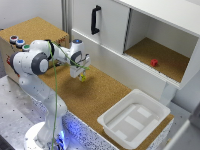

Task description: Grasp the yellow block, then rotate it right

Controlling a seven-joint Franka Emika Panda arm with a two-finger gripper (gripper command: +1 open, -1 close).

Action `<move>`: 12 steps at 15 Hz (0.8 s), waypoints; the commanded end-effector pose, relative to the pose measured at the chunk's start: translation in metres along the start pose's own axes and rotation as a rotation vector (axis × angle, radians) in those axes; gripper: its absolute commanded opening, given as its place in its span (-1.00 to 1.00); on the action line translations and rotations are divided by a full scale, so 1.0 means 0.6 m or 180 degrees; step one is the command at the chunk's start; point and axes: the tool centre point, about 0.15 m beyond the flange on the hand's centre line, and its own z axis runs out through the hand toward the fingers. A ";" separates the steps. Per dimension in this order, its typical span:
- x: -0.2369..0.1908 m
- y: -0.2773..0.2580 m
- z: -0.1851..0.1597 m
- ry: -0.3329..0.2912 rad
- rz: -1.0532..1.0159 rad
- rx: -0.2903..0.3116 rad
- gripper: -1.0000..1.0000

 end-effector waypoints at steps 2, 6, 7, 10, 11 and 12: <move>-0.013 -0.012 0.017 -0.0127 0.0042 -0.0133 1.00; -0.022 0.001 -0.026 -0.0067 -0.0055 0.0010 1.00; -0.026 0.005 -0.041 -0.0003 -0.0131 0.0025 1.00; -0.036 0.012 -0.051 -0.0053 -0.0298 0.0073 1.00; -0.036 0.012 -0.051 -0.0053 -0.0298 0.0073 1.00; -0.036 0.012 -0.051 -0.0053 -0.0298 0.0073 1.00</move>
